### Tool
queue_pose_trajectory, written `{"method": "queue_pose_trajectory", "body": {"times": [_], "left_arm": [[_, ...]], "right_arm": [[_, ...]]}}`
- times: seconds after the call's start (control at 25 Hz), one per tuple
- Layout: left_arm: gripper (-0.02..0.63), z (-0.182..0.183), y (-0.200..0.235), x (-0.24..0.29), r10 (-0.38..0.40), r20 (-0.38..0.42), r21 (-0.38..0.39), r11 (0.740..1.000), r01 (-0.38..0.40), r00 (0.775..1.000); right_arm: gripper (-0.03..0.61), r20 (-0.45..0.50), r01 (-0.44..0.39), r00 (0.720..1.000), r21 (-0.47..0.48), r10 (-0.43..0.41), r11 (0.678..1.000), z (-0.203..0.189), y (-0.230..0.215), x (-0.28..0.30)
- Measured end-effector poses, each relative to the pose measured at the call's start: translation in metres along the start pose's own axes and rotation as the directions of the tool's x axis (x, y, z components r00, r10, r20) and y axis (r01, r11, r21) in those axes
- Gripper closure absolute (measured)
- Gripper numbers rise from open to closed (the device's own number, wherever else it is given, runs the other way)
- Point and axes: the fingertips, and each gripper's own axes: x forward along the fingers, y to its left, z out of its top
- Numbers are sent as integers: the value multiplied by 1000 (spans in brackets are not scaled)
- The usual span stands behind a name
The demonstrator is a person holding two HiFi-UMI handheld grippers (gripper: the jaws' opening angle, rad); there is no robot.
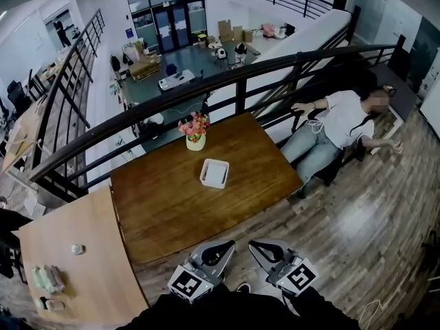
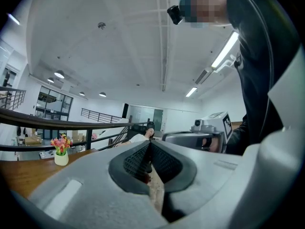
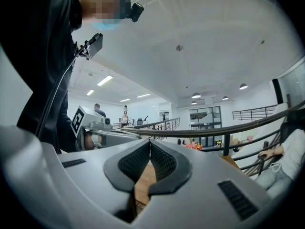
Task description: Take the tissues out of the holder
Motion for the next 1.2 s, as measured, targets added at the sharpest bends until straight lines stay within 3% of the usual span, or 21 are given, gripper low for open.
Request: {"method": "queue_pose_trajectory", "body": {"times": [0.2,0.76,1.2], "left_arm": [[617,6,43,3,-15,5,20,1000,15,1000],[617,20,152,9,-52,13,-32,998,53,999],[617,15,194,11,-38,24,-34,999,39,999]], "right_arm": [[572,-13,9,1000,-14,-9,1000,4,-15,41],[572,-92,71,993,0,-71,997,-1,-56,137],[572,-129,92,988,9,-90,996,-14,-74,169]]}}
